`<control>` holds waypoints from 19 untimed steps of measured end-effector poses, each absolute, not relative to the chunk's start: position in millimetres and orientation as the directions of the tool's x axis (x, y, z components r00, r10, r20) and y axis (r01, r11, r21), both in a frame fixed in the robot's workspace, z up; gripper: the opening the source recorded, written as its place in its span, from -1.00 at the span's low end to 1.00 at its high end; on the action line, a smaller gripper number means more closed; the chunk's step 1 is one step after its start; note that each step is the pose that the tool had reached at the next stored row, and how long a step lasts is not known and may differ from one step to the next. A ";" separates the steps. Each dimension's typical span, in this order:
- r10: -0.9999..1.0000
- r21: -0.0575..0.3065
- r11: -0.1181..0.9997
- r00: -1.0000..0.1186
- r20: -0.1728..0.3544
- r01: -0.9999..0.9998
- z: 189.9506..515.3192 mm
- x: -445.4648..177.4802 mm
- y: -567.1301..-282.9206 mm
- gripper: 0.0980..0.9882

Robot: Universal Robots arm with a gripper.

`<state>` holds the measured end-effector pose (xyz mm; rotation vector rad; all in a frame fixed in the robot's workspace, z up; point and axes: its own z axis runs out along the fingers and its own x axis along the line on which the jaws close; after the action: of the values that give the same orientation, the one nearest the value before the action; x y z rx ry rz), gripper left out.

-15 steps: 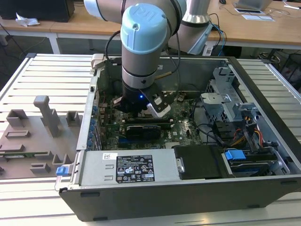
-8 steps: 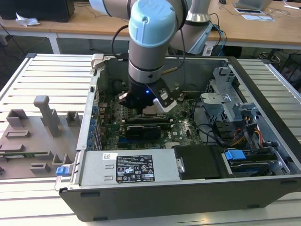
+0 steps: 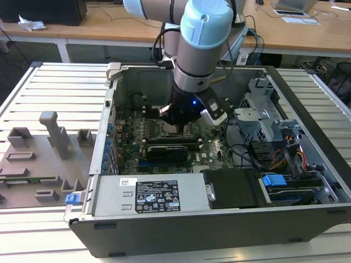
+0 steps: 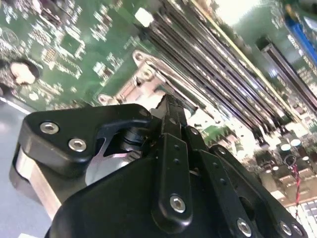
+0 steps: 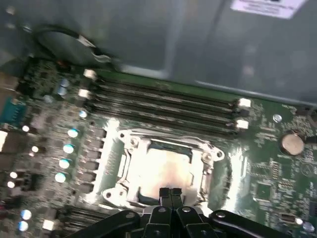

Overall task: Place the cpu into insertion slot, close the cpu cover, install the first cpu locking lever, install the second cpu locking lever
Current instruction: 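Install the second cpu locking lever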

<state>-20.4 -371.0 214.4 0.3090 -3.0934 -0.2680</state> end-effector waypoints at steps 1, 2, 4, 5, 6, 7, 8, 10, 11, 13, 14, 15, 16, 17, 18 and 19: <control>-0.198 0.155 0.969 -0.980 0.008 -0.195 214.4 -19.2 -367.8 -0.98; -0.198 0.123 0.973 -0.980 0.014 -0.195 214.3 -18.0 -360.6 -0.98; -0.197 0.092 0.977 -0.980 0.020 -0.195 214.2 -17.6 -349.1 -0.98; -0.197 0.085 0.977 -0.980 0.022 -0.195 214.2 -17.6 -344.6 -0.98; -0.197 0.076 0.978 -0.980 0.024 -0.195 214.2 -17.5 -339.4 -0.98; -0.197 0.065 0.979 -0.980 0.026 -0.195 214.2 -17.5 -336.7 -0.98; -0.196 0.053 0.979 -0.980 0.028 -0.195 214.3 -18.4 -335.7 -0.98; -0.196 0.046 0.980 -0.980 0.026 -0.195 218.5 -18.9 -335.7 -0.98; -0.196 0.045 0.980 -0.980 0.026 -0.195 221.4 -18.8 -335.7 -0.98; -0.196 0.044 0.980 -0.980 0.025 -0.195 232.8 -18.9 -335.5 -0.98; -0.196 0.043 0.980 -0.980 0.025 -0.195 238.8 -18.8 -335.5 -0.98; -0.196 0.043 0.980 -0.980 0.025 -0.195 242.6 -18.9 -335.5 -0.98; -0.196 0.043 0.980 -0.980 0.025 -0.195 247.3 -18.9 -335.4 -0.98; -0.196 0.043 0.980 -0.980 0.025 -0.195 250.3 -18.9 -335.2 -0.98; -0.196 0.043 0.980 -0.980 0.025 -0.195 252.6 -18.9 -335.2 -0.98; -0.196 0.043 0.980 -0.980 0.025 -0.195 253.5 -18.9 -335.2 -0.98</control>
<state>-18.9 -335.2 253.5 0.3061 -3.0967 -0.0634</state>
